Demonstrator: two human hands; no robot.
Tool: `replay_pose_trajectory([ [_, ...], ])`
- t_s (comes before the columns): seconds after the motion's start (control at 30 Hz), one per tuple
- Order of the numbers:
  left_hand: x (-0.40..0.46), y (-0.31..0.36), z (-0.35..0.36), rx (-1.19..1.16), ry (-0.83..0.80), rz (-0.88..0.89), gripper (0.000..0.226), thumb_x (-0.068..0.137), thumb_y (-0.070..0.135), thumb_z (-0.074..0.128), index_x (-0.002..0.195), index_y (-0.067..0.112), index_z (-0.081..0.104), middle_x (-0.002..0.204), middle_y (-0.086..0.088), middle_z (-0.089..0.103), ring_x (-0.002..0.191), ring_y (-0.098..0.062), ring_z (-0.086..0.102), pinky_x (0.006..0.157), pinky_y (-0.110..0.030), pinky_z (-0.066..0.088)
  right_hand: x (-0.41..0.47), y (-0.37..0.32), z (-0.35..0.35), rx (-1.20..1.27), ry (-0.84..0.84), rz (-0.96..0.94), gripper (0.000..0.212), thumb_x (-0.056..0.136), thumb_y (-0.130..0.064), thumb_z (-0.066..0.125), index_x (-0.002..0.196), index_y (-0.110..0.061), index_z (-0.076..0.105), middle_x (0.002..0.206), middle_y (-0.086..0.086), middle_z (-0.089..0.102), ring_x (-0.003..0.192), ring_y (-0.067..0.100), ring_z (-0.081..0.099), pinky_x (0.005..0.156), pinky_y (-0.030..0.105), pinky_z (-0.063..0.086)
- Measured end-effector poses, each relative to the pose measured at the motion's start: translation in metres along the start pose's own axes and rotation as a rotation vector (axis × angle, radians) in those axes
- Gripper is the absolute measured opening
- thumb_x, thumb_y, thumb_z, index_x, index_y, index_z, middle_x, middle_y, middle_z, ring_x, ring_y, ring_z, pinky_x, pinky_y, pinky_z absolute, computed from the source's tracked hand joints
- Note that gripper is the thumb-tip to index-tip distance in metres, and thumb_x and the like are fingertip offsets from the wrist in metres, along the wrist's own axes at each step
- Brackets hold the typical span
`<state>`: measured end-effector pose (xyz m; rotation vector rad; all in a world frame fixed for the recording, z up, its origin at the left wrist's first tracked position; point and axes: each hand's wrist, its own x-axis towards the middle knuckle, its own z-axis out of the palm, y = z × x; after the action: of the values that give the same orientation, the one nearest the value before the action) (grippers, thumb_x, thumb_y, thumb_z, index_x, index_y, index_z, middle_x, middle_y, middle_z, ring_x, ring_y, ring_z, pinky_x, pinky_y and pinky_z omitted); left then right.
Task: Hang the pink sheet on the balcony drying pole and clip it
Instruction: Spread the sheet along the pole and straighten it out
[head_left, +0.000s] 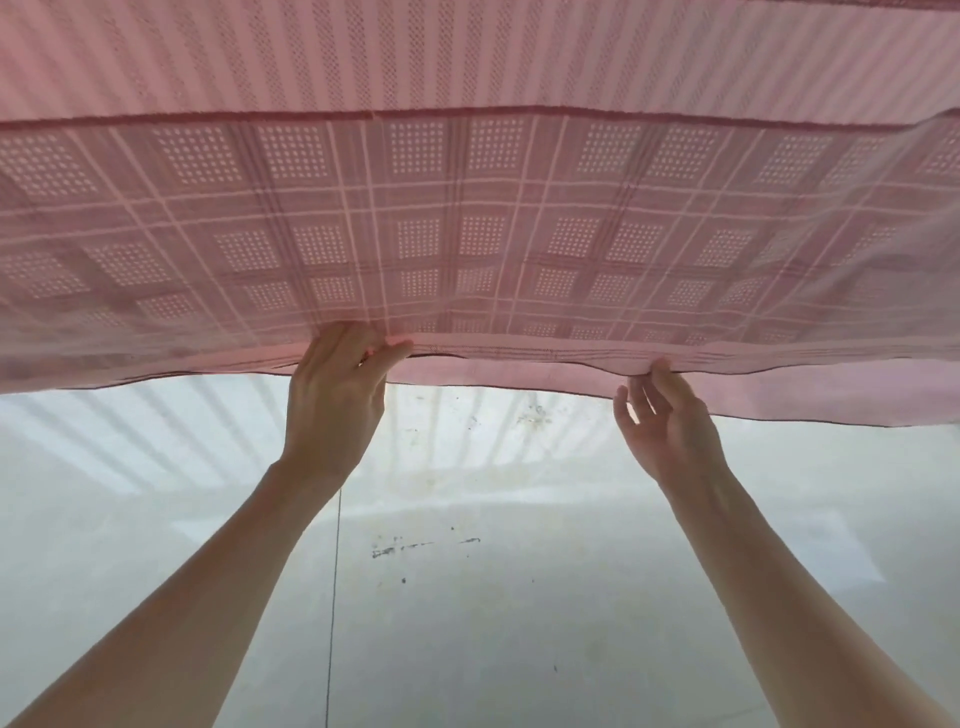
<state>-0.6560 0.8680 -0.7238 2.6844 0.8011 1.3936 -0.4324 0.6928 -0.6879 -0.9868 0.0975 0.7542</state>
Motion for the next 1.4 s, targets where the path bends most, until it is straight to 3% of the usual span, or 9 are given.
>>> replay_pose_trajectory([
  [0.53,0.008,0.000,0.016,0.175,-0.032,-0.029,0.030,0.073,-0.010,0.061,0.088,0.012,0.073,0.072,-0.007,0.061,0.070,-0.025,0.055,0.056,-0.028,0.043,0.044,0.010,-0.005,-0.050,-0.067,-0.020,0.020,0.091,-0.014,0.056,0.071,-0.019,0.054,0.066,-0.011,0.064,0.081,0.008,0.059,0.075,0.025,0.046],
  [0.9,0.005,-0.003,0.025,0.203,-0.060,-0.051,0.031,0.070,-0.013,0.063,0.086,0.012,0.073,0.068,-0.006,0.059,0.066,-0.026,0.057,0.052,-0.027,0.044,0.064,0.015,-0.002,-0.088,-0.052,-0.014,0.019,0.089,-0.015,0.059,0.072,-0.018,0.053,0.081,-0.004,0.059,0.087,0.010,0.059,0.078,0.026,0.047],
  [1.4,0.006,0.000,0.036,0.251,-0.117,-0.106,0.031,0.070,-0.014,0.063,0.089,0.009,0.071,0.071,-0.008,0.060,0.071,-0.031,0.059,0.056,-0.034,0.048,0.067,0.013,-0.006,-0.201,0.006,0.003,0.016,0.089,-0.015,0.058,0.074,-0.015,0.055,0.081,-0.002,0.061,0.087,0.013,0.060,0.076,0.027,0.049],
])
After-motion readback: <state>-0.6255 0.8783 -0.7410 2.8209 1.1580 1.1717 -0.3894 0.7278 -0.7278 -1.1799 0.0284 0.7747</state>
